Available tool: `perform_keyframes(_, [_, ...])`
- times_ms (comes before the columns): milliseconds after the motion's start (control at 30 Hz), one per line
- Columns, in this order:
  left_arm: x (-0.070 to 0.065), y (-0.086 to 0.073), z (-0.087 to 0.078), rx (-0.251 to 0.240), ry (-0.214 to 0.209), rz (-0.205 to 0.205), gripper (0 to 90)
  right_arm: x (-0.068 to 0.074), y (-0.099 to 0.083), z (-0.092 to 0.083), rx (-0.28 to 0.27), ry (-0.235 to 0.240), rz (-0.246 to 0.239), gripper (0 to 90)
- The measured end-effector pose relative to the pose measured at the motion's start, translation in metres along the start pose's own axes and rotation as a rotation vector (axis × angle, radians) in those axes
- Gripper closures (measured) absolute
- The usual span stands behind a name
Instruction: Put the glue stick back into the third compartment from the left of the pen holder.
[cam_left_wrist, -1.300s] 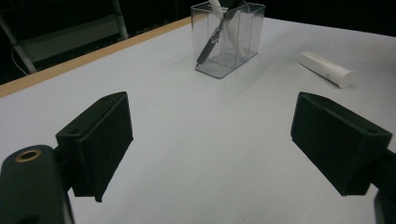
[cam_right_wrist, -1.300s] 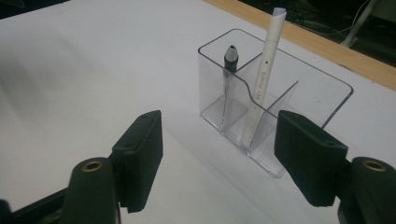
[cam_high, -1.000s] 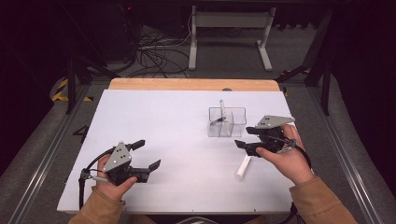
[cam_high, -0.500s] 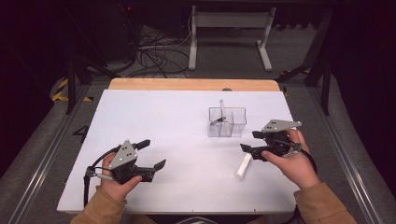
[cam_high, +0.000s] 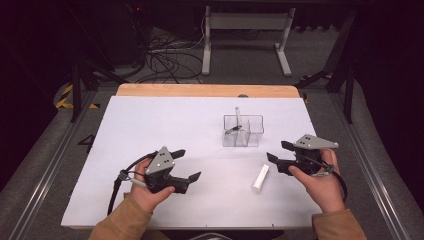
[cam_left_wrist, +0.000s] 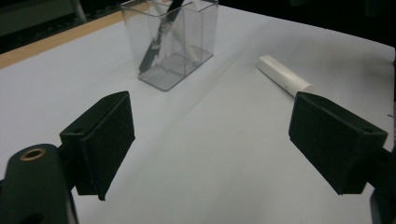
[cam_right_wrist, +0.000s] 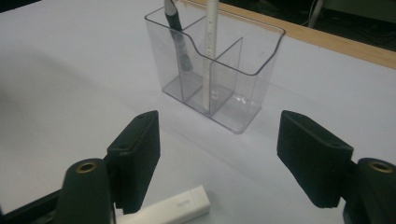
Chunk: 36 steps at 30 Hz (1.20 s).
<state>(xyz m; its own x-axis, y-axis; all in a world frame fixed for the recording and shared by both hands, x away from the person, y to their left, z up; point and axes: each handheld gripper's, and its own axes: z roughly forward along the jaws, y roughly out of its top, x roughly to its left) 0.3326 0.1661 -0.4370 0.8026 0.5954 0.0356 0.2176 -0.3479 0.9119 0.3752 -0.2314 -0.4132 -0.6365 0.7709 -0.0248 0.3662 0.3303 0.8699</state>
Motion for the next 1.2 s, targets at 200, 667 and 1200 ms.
perform_keyframes(200, [-0.016,0.013,0.026,0.027,-0.023,0.018,16.8,-0.005,-0.007,0.004,-0.024,-0.036,0.022,31.1])
perform_keyframes(667, [-0.053,0.024,0.084,0.055,-0.108,0.034,18.5,-0.011,-0.01,0.004,-0.035,-0.054,0.04,31.1])
perform_keyframes(1200, [-0.084,0.024,0.133,0.091,-0.152,0.059,20.3,-0.013,-0.013,0.002,-0.042,-0.056,0.059,31.0])
